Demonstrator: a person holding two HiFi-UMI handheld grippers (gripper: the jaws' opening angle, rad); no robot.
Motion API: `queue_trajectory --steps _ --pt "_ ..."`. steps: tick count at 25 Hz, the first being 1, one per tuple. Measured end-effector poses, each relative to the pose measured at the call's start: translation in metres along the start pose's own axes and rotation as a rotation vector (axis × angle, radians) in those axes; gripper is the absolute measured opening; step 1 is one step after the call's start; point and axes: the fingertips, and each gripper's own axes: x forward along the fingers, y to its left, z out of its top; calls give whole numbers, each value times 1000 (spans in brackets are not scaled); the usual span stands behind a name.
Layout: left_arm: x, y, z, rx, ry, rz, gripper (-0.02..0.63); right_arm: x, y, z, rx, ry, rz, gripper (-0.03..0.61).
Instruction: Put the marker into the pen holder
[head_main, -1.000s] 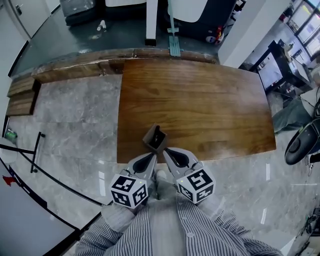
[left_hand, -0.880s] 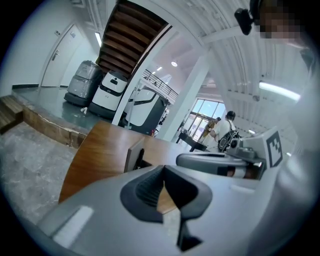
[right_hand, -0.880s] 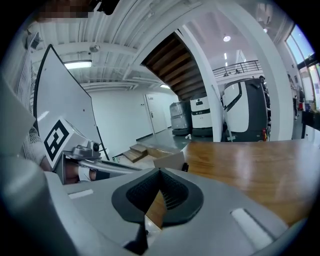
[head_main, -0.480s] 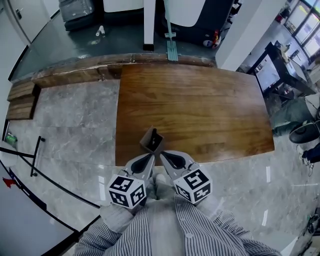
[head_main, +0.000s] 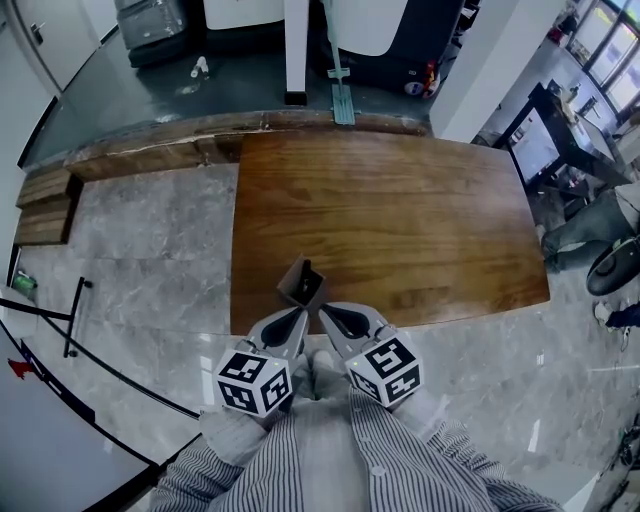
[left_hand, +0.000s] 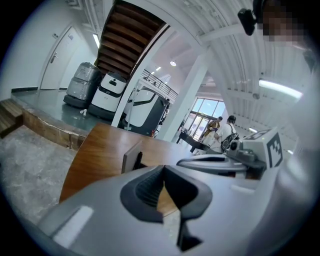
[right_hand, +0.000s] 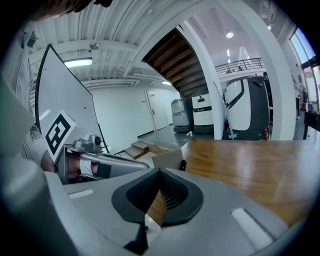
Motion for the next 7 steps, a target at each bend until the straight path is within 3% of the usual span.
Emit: queue_trajectory --steps 7 --pt "-1 -1 -1 -5 4 1 8 1 2 0 -5 9 9 0"
